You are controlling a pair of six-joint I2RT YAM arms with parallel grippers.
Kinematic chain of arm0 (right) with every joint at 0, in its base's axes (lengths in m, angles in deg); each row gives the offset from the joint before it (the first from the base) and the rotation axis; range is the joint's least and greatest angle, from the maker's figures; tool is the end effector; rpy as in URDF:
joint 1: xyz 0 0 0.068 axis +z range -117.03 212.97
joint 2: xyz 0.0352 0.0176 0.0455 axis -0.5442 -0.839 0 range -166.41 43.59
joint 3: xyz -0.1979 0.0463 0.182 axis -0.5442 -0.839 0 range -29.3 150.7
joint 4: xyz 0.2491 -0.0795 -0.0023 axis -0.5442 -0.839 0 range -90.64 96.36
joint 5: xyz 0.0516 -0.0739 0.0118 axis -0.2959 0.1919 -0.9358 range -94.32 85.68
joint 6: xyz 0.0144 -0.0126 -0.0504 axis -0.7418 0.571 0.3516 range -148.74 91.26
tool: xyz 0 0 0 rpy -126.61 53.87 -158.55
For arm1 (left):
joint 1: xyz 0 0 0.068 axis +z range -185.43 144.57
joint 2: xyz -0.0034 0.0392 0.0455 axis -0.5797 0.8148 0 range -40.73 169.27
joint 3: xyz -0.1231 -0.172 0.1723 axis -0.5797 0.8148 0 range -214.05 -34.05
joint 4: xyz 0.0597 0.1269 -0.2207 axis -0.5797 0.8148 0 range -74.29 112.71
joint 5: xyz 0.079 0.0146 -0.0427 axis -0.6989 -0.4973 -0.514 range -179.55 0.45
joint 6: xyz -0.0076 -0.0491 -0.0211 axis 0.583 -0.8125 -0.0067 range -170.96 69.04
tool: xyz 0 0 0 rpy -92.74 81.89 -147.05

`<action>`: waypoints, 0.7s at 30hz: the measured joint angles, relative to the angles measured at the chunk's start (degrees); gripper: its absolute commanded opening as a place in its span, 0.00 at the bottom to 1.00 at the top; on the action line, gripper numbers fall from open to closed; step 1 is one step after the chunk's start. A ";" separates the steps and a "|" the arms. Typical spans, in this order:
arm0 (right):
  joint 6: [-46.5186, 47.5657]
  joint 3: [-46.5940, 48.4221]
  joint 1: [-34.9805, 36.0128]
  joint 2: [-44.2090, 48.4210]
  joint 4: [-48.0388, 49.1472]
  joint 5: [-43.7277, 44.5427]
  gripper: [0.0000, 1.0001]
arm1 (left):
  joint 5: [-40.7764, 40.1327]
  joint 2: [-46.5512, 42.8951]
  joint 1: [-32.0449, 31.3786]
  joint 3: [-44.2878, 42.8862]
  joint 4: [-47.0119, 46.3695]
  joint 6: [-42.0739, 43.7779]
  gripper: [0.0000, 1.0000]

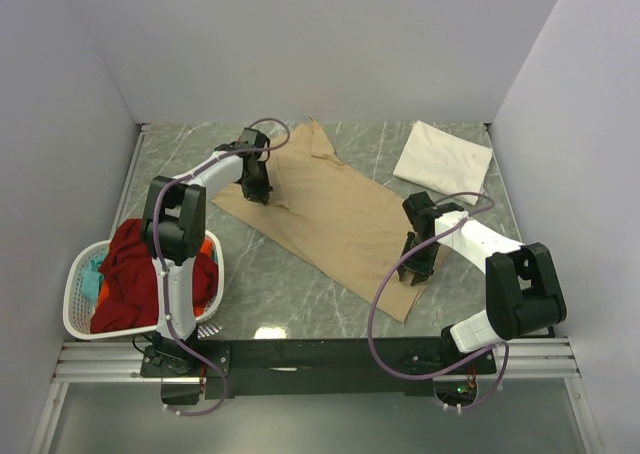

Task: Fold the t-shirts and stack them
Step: Fold the tshirt

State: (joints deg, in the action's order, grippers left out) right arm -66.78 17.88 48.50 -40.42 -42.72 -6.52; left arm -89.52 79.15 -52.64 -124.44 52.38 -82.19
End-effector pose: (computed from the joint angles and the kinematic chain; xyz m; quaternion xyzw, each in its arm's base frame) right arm 0.2235 0.0635 0.1680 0.1943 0.9801 0.0332 0.0232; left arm 0.4190 -0.1298 0.1736 -0.1193 0.9711 -0.0850 0.1882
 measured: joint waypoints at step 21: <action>0.68 -0.72 -0.04 0.02 -0.04 0.37 0.39 | 0.63 5.05 -5.81 -11.43 -0.46 0.07 0.00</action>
State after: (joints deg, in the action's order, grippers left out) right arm -66.11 17.16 48.45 -40.39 -42.77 -6.15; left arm -88.88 84.19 -58.46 -135.87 51.92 -82.12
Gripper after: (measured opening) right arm 0.392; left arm 0.022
